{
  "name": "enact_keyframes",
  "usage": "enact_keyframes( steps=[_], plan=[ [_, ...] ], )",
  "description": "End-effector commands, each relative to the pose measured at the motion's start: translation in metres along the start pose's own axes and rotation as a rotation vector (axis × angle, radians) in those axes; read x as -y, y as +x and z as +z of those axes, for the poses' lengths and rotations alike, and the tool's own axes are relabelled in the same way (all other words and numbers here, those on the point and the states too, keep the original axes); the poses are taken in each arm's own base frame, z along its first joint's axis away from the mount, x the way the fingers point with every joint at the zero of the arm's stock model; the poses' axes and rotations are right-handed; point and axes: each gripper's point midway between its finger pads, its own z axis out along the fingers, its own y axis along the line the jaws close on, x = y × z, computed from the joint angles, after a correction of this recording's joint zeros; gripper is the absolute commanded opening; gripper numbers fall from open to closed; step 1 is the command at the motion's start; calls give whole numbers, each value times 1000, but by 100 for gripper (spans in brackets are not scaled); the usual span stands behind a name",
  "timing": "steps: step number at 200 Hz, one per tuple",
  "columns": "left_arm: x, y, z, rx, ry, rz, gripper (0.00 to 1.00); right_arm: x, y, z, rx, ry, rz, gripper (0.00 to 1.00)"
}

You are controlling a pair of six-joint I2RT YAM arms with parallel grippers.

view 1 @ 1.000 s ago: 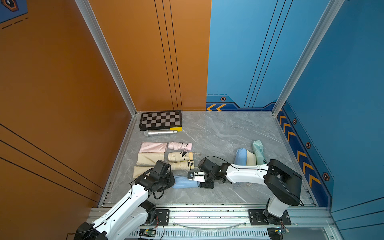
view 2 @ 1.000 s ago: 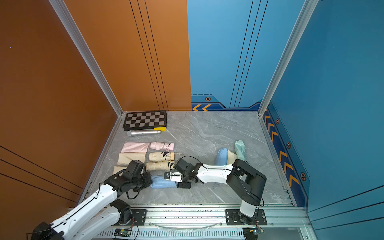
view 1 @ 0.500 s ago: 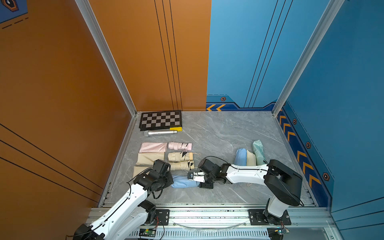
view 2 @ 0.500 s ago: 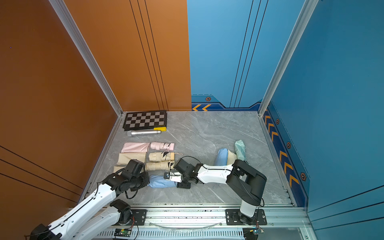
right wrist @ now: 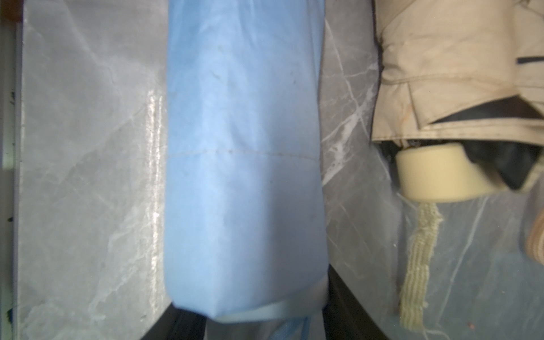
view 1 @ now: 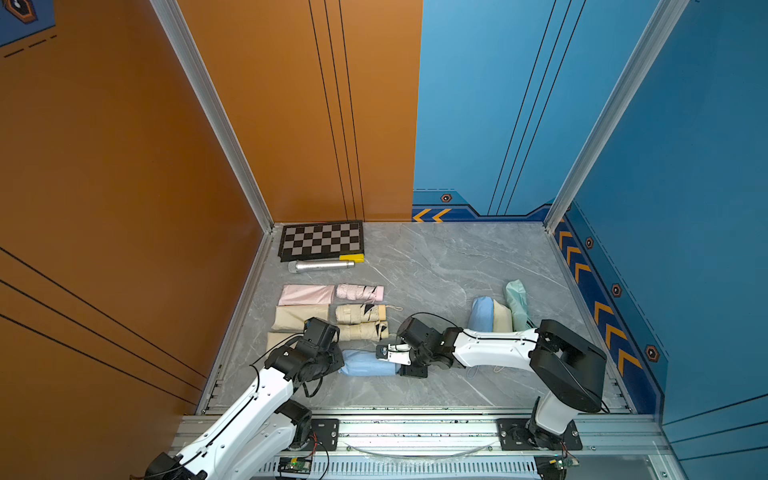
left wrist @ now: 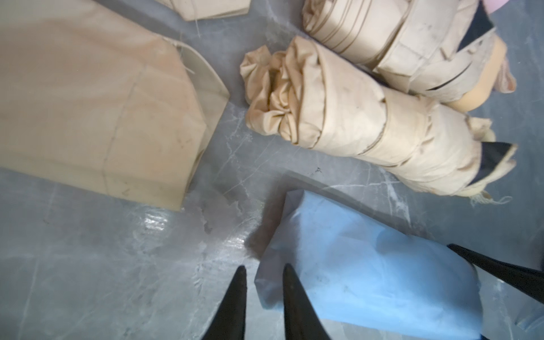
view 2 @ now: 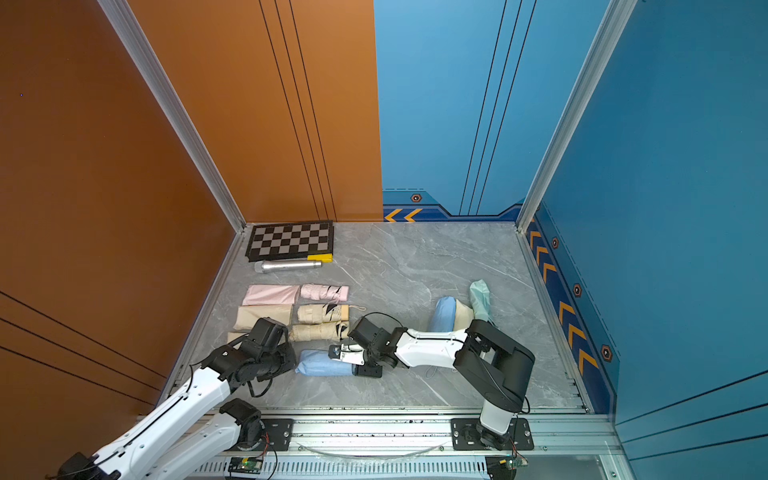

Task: Take umbrellas out of sleeves
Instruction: Take out the umbrella from the umbrella sleeve.

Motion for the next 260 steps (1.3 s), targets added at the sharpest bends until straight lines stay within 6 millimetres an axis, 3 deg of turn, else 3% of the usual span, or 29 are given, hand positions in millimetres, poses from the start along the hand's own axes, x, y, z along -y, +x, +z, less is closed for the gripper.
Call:
enact_keyframes(
  steps=[1, 17, 40, 117, 260],
  plan=[
    [13, 0, -5, -20, 71, -2, 35, -6, 8, -1, -33, -31, 18, 36],
    [24, 4, -1, -54, 123, -10, 40, -7, 8, -1, -34, -33, 16, 35],
    [26, 9, 7, -100, 117, -16, 38, -7, 9, -1, -35, -32, 18, 35],
    [13, 19, 25, -150, 64, -10, 0, -7, 11, -3, -35, -29, 19, 35],
    [-4, -1, 7, -42, -33, -4, 0, -6, 15, -26, -15, -23, 33, 31]
  ],
)
